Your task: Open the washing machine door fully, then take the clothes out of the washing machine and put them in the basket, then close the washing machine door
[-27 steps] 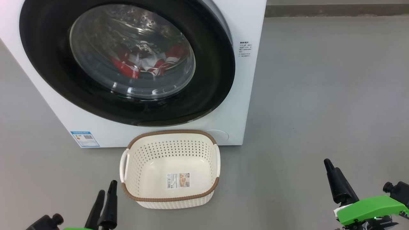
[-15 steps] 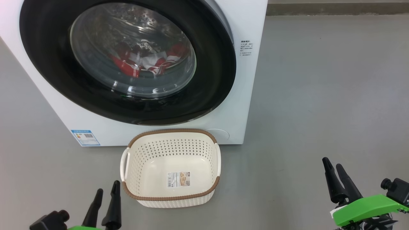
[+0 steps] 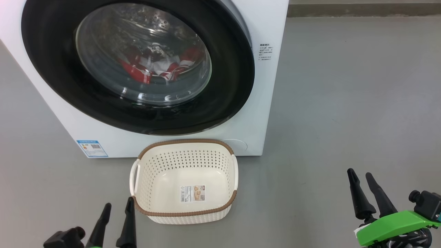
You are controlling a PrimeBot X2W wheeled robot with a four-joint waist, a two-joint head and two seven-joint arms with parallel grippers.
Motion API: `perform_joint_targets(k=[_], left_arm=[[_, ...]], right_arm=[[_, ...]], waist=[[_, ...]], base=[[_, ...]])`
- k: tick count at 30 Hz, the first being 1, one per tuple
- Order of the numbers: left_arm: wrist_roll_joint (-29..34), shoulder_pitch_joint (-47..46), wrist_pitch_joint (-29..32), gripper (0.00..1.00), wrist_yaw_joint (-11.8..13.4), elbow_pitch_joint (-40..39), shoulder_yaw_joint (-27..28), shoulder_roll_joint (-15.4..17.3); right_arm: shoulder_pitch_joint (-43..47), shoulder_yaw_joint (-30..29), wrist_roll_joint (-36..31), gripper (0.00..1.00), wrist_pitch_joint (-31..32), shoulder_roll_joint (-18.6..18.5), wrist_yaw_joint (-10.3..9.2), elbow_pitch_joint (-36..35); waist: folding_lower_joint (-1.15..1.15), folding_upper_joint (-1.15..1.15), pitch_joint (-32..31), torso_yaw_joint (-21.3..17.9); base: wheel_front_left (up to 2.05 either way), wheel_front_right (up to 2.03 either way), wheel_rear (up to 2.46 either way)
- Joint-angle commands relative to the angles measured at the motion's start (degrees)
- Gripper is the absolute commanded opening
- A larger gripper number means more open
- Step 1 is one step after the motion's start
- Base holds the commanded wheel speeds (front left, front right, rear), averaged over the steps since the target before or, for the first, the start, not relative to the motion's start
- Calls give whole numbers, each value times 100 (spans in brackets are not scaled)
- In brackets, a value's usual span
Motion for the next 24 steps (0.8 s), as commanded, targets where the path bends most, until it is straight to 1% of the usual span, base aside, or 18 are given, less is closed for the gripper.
perform_joint_targets(k=[1,16,24], left_arm=[[194,-48,-80,100,61,-197,97,112],[1289,14,-352,100,409,-444,-195,306],[1777,53,-488,100,509,-532,-290,358]], right_arm=[[-59,96,-173,100,-86,-128,2,-183],[50,99,-1145,100,-355,-176,3,-230],[128,59,-1628,100,-490,-172,3,-253]], waist=[[0,0,4,-1],[0,0,46,-10],[0,0,81,-16]], base=[[0,0,0],[0,0,0],[0,0,0]])
